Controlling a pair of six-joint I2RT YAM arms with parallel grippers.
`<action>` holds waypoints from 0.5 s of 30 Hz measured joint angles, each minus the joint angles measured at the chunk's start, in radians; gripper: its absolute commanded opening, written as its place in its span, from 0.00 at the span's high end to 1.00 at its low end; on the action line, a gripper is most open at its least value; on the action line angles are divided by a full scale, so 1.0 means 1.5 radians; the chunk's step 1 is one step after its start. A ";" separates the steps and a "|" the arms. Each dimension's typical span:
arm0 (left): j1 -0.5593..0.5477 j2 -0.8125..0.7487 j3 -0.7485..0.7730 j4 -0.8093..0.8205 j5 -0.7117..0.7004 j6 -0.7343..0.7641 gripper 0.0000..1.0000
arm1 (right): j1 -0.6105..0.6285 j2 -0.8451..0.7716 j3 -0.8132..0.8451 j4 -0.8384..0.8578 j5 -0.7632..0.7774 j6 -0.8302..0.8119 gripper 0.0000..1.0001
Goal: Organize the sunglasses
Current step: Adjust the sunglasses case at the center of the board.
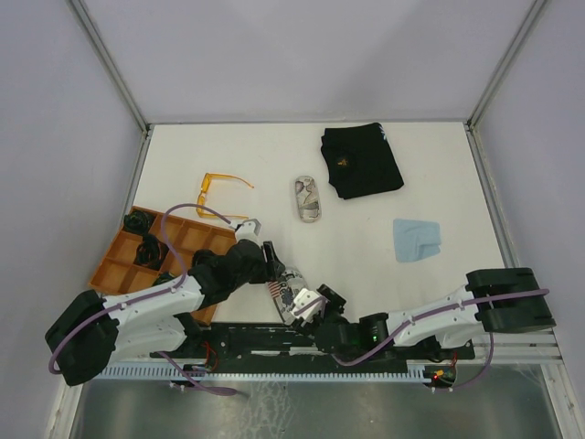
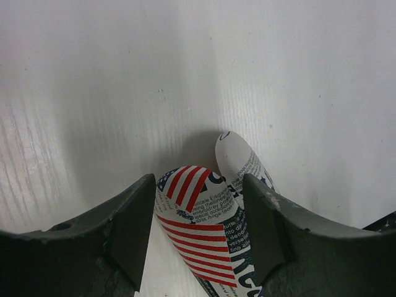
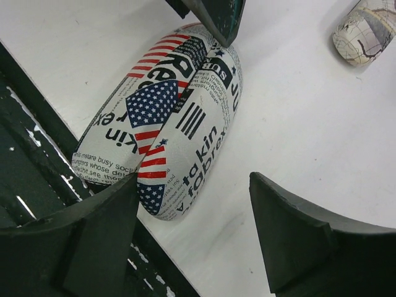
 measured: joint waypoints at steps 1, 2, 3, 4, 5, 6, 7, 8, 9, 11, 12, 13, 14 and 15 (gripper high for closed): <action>0.000 -0.001 0.000 0.001 0.000 0.000 0.35 | -0.001 -0.001 0.004 0.001 0.000 -0.006 0.24; 0.000 -0.001 0.000 0.001 0.000 0.000 0.36 | -0.002 -0.003 0.007 0.001 0.000 -0.009 0.26; 0.000 -0.003 0.000 0.001 0.000 0.000 0.36 | -0.004 -0.006 0.010 0.000 -0.001 -0.014 0.30; 0.000 -0.005 -0.001 0.000 0.000 0.000 0.36 | -0.006 -0.009 0.013 0.001 0.000 -0.018 0.32; 0.000 -0.007 -0.001 0.000 0.000 0.000 0.36 | -0.008 -0.012 0.015 0.001 -0.001 -0.022 0.34; 0.000 -0.011 -0.001 -0.001 0.000 0.000 0.36 | -0.011 -0.017 0.018 0.001 0.000 -0.026 0.36; 0.000 -0.015 -0.001 -0.003 0.000 0.000 0.36 | -0.014 -0.019 0.020 0.001 -0.001 -0.029 0.38; 0.000 -0.019 -0.001 -0.005 0.000 0.000 0.36 | -0.018 -0.021 0.024 0.000 0.000 -0.033 0.40; 0.000 -0.023 -0.001 -0.007 0.000 0.000 0.36 | -0.021 -0.022 0.027 0.001 0.000 -0.036 0.42; 0.000 -0.027 -0.001 -0.011 0.000 0.001 0.36 | -0.030 -0.023 0.034 0.001 -0.001 -0.043 0.46; 0.000 -0.030 -0.001 -0.014 0.000 0.001 0.36 | -0.036 -0.023 0.038 0.001 -0.003 -0.047 0.48; 0.000 -0.032 -0.001 -0.017 0.000 0.001 0.36 | -0.040 -0.023 0.041 0.000 -0.006 -0.051 0.50; 0.000 -0.033 -0.001 -0.017 0.000 0.001 0.36 | -0.045 -0.023 0.045 -0.001 -0.011 -0.055 0.52; 0.000 -0.035 -0.001 -0.017 0.000 0.001 0.36 | -0.048 -0.023 0.047 -0.001 -0.013 -0.058 0.54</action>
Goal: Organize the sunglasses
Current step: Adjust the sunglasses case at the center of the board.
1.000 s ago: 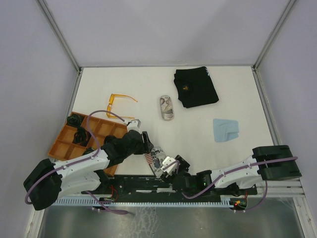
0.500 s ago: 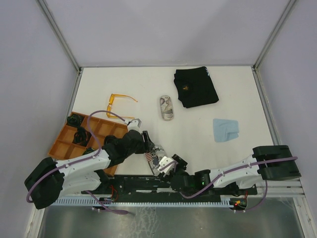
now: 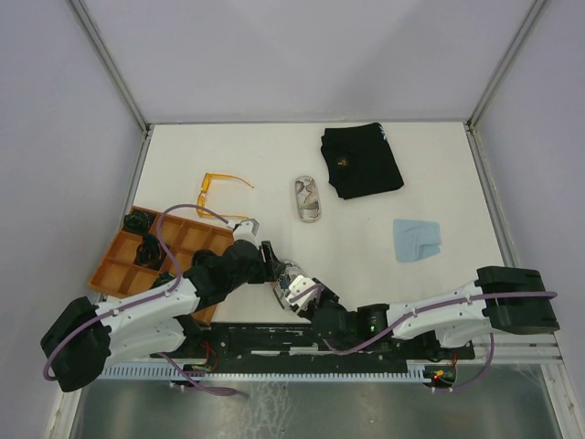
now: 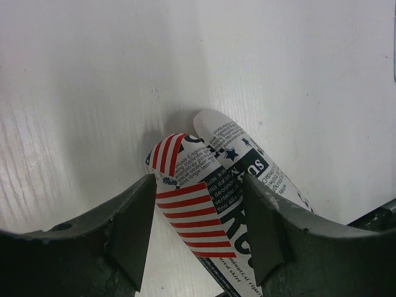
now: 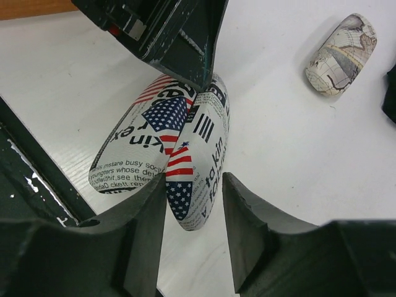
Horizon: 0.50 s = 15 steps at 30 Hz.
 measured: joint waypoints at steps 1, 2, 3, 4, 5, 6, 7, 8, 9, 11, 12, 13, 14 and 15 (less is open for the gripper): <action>0.000 -0.002 0.000 0.000 0.000 0.000 0.36 | -0.004 0.000 0.003 -0.001 -0.005 -0.004 0.55; 0.000 -0.004 0.000 0.000 0.000 0.000 0.36 | -0.007 0.000 0.006 -0.002 -0.008 -0.007 0.58; 0.000 -0.006 0.000 0.000 0.000 0.000 0.36 | -0.011 0.000 0.011 -0.004 -0.013 -0.012 0.60; 0.000 -0.008 0.000 0.000 0.000 0.000 0.36 | -0.015 0.000 0.015 -0.006 -0.017 -0.016 0.62; 0.000 -0.010 0.000 0.000 0.000 0.000 0.36 | -0.018 0.000 0.018 -0.008 -0.020 -0.018 0.64; 0.000 -0.012 0.001 -0.001 0.000 0.000 0.36 | -0.022 0.000 0.023 -0.010 -0.025 -0.022 0.66; 0.000 -0.016 0.001 -0.003 -0.001 0.000 0.36 | -0.026 0.000 0.027 -0.013 -0.029 -0.026 0.68; 0.000 -0.023 0.002 -0.007 -0.001 0.000 0.36 | -0.031 0.000 0.033 -0.017 -0.032 -0.030 0.70; 0.000 -0.032 0.003 -0.012 -0.001 0.000 0.36 | -0.035 0.000 0.037 -0.020 -0.033 -0.033 0.71; 0.000 -0.058 0.013 -0.036 -0.005 0.000 0.35 | -0.045 0.000 0.046 -0.026 -0.037 -0.037 0.75; 0.000 -0.073 0.021 -0.050 -0.009 0.001 0.34 | -0.049 0.000 0.050 -0.030 -0.038 -0.038 0.76; 0.000 -0.091 0.031 -0.065 -0.016 0.001 0.34 | -0.057 0.000 0.055 -0.037 -0.041 -0.037 0.77; 0.000 -0.105 0.041 -0.076 -0.021 0.001 0.33 | -0.065 0.000 0.057 -0.041 -0.043 -0.037 0.78; 0.000 -0.124 0.056 -0.093 -0.029 0.002 0.33 | -0.072 0.000 0.060 -0.046 -0.045 -0.036 0.80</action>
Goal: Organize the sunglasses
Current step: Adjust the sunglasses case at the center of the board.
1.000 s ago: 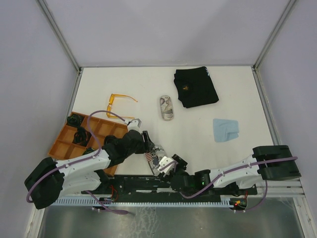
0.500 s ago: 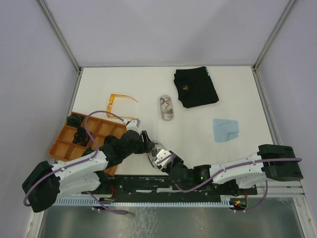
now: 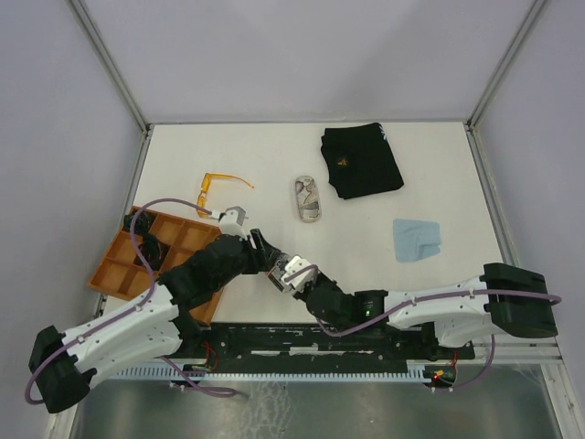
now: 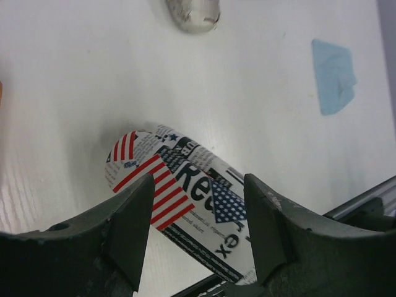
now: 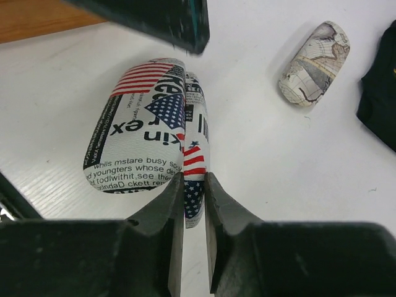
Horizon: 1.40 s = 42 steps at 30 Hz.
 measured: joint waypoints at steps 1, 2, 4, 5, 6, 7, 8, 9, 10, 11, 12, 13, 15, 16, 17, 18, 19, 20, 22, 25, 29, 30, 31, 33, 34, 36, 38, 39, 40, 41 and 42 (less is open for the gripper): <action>0.000 -0.018 0.013 -0.011 -0.007 0.003 0.33 | -0.010 0.000 0.003 -0.006 -0.003 0.003 0.81; 0.000 -0.032 0.026 -0.021 -0.012 0.006 0.33 | -0.017 0.000 0.005 -0.009 -0.004 0.006 0.81; 0.000 -0.069 0.058 -0.038 -0.031 0.016 0.33 | -0.037 0.000 0.009 -0.017 -0.012 0.022 0.81; 0.000 -0.081 0.069 -0.046 -0.039 0.020 0.33 | -0.047 0.000 0.010 -0.022 -0.018 0.031 0.81; 0.000 -0.092 0.080 -0.058 -0.045 0.022 0.33 | -0.061 -0.001 0.011 -0.027 -0.027 0.044 0.81; 0.000 -0.097 0.084 -0.064 -0.048 0.024 0.33 | -0.073 -0.001 0.012 -0.030 -0.034 0.055 0.81; 0.000 -0.105 0.089 -0.071 -0.055 0.028 0.33 | -0.086 -0.002 0.012 -0.031 -0.043 0.067 0.81; 0.000 -0.110 0.091 -0.078 -0.059 0.030 0.33 | -0.104 -0.004 0.012 -0.035 -0.056 0.082 0.81; 0.000 -0.115 0.091 -0.085 -0.061 0.031 0.33 | -0.119 -0.007 0.012 -0.037 -0.068 0.097 0.81; 0.000 -0.119 0.091 -0.093 -0.062 0.032 0.33 | -0.137 -0.010 0.012 -0.038 -0.082 0.113 0.81; 0.000 -0.122 0.091 -0.102 -0.064 0.032 0.33 | -0.156 -0.015 0.011 -0.039 -0.099 0.133 0.81; 0.000 -0.124 0.090 -0.108 -0.066 0.032 0.33 | -0.174 -0.023 0.006 -0.038 -0.125 0.160 0.81; 0.000 -0.126 0.087 -0.110 -0.066 0.032 0.33 | -0.210 -0.031 -0.002 -0.033 -0.148 0.187 0.80; 0.000 -0.126 0.085 -0.110 -0.065 0.032 0.33 | -0.228 -0.038 -0.012 -0.027 -0.167 0.207 0.80; 0.000 -0.126 0.082 -0.110 -0.065 0.032 0.33 | -0.243 -0.044 -0.023 -0.022 -0.182 0.226 0.80; 0.000 -0.126 0.078 -0.110 -0.064 0.032 0.33 | -0.263 -0.052 -0.040 -0.013 -0.202 0.255 0.80; 0.000 -0.126 0.074 -0.110 -0.063 0.032 0.33 | -0.275 -0.056 -0.051 -0.008 -0.215 0.275 0.79; 0.000 -0.126 0.069 -0.110 -0.061 0.032 0.33 | -0.291 -0.059 -0.065 0.002 -0.231 0.305 0.79; 0.000 -0.126 0.062 -0.110 -0.058 0.032 0.33 | -0.315 -0.060 -0.089 0.019 -0.257 0.360 0.79; 0.000 -0.126 0.051 -0.110 -0.057 0.032 0.33 | -0.343 -0.060 -0.125 0.026 -0.294 0.442 0.76; 0.000 -0.124 0.042 -0.110 -0.055 0.032 0.33 | -0.371 -0.054 -0.149 0.023 -0.320 0.518 0.67; 0.000 -0.123 0.042 -0.110 -0.055 0.032 0.33 | -0.378 -0.053 -0.149 0.021 -0.323 0.531 0.66; 0.000 -0.121 0.041 -0.109 -0.055 0.032 0.33 | -0.388 -0.051 -0.149 0.019 -0.330 0.544 0.65; 0.000 -0.118 0.041 -0.109 -0.054 0.032 0.33 | -0.407 -0.048 -0.150 0.019 -0.340 0.562 0.62; 0.000 -0.115 0.041 -0.109 -0.053 0.032 0.33 | -0.419 -0.045 -0.150 0.020 -0.347 0.570 0.61; 0.000 -0.110 0.039 -0.107 -0.052 0.032 0.33 | -0.437 -0.039 -0.150 0.021 -0.360 0.581 0.60; 0.000 -0.105 0.037 -0.104 -0.052 0.032 0.33 | -0.454 -0.030 -0.150 0.025 -0.375 0.590 0.59; 0.000 -0.101 0.036 -0.104 -0.052 0.032 0.33 | -0.460 -0.026 -0.150 0.027 -0.380 0.592 0.59; 0.000 -0.098 0.036 -0.104 -0.052 0.032 0.33 | -0.467 -0.021 -0.150 0.032 -0.389 0.594 0.58; 0.000 -0.094 0.036 -0.104 -0.052 0.032 0.33 | -0.471 -0.018 -0.150 0.037 -0.393 0.596 0.57; 0.000 -0.091 0.036 -0.103 -0.052 0.032 0.33 | -0.475 -0.017 -0.150 0.037 -0.399 0.596 0.57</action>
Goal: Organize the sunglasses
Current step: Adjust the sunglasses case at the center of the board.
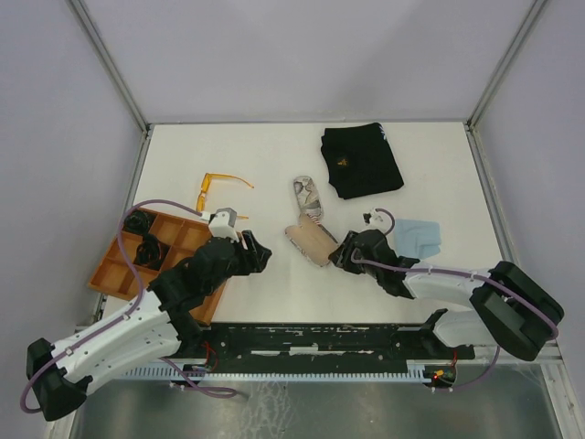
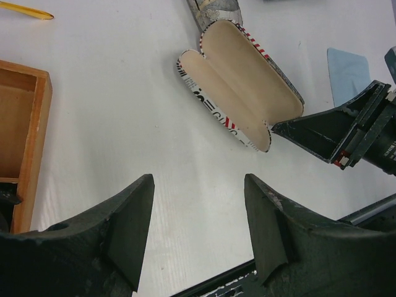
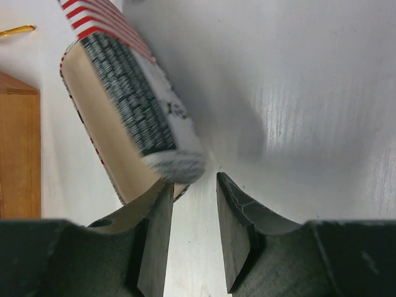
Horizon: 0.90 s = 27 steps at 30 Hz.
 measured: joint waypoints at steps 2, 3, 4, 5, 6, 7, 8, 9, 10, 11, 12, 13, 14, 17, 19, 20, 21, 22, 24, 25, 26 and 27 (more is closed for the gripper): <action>0.000 0.004 -0.002 0.004 0.000 0.000 0.33 | -0.004 0.000 0.000 -0.002 -0.004 -0.001 0.55; 0.000 0.006 -0.003 0.004 0.000 0.000 0.33 | -0.005 -0.002 0.000 -0.004 -0.004 -0.002 0.54; 0.000 0.007 -0.003 0.004 0.000 0.000 0.33 | -0.007 -0.006 0.000 -0.010 -0.004 -0.006 0.53; 0.000 0.008 -0.003 0.004 0.000 0.000 0.33 | -0.007 -0.014 0.000 -0.019 -0.003 -0.009 0.53; 0.000 0.008 -0.004 0.004 0.000 0.000 0.33 | -0.007 -0.024 0.000 -0.028 -0.001 -0.013 0.52; 0.000 0.008 -0.005 0.007 0.000 0.000 0.33 | -0.007 -0.037 0.000 -0.039 0.002 -0.019 0.51; 0.000 0.008 -0.006 0.011 0.000 0.000 0.33 | -0.008 -0.051 0.000 -0.049 0.005 -0.025 0.50; 0.000 0.008 -0.009 0.014 0.000 0.000 0.33 | -0.008 -0.067 0.000 -0.059 0.010 -0.031 0.50; 0.000 0.010 -0.011 0.016 0.000 0.000 0.33 | -0.008 -0.084 0.000 -0.067 0.014 -0.041 0.50; 0.000 0.012 -0.014 0.019 0.000 0.000 0.33 | -0.009 -0.097 0.000 -0.074 0.016 -0.050 0.49; 0.000 0.016 -0.015 0.019 0.000 0.000 0.33 | -0.009 -0.106 0.000 -0.079 0.018 -0.059 0.49; 0.000 0.022 -0.017 0.022 0.001 0.000 0.33 | -0.010 -0.112 0.002 -0.087 0.021 -0.070 0.49; 0.000 0.028 -0.018 0.025 0.004 0.000 0.33 | -0.010 -0.113 0.004 -0.093 0.023 -0.077 0.49; 0.000 0.042 -0.020 0.035 0.012 0.000 0.33 | -0.011 -0.103 0.019 -0.120 0.032 -0.093 0.49; 0.000 0.047 -0.021 0.040 0.013 0.000 0.33 | -0.011 -0.089 0.034 -0.135 0.039 -0.099 0.49; 0.000 0.049 -0.022 0.043 0.013 0.000 0.33 | -0.011 -0.081 0.042 -0.140 0.044 -0.102 0.49; 0.000 0.051 -0.022 0.046 0.014 0.000 0.33 | -0.011 -0.069 0.053 -0.147 0.050 -0.106 0.49; 0.000 0.052 -0.024 0.050 0.015 0.000 0.33 | -0.012 -0.058 0.061 -0.150 0.054 -0.109 0.49; 0.001 0.053 -0.026 0.054 0.017 0.000 0.33 | -0.015 -0.034 0.080 -0.157 0.059 -0.117 0.49; 0.001 0.054 -0.026 0.054 0.017 0.000 0.33 | -0.018 -0.023 0.087 -0.157 0.061 -0.122 0.49; 0.004 0.056 -0.026 0.055 0.017 0.000 0.33 | -0.022 -0.013 0.093 -0.157 0.063 -0.126 0.49; 0.008 0.059 -0.026 0.054 0.017 0.001 0.33 | -0.025 -0.005 0.098 -0.157 0.064 -0.130 0.49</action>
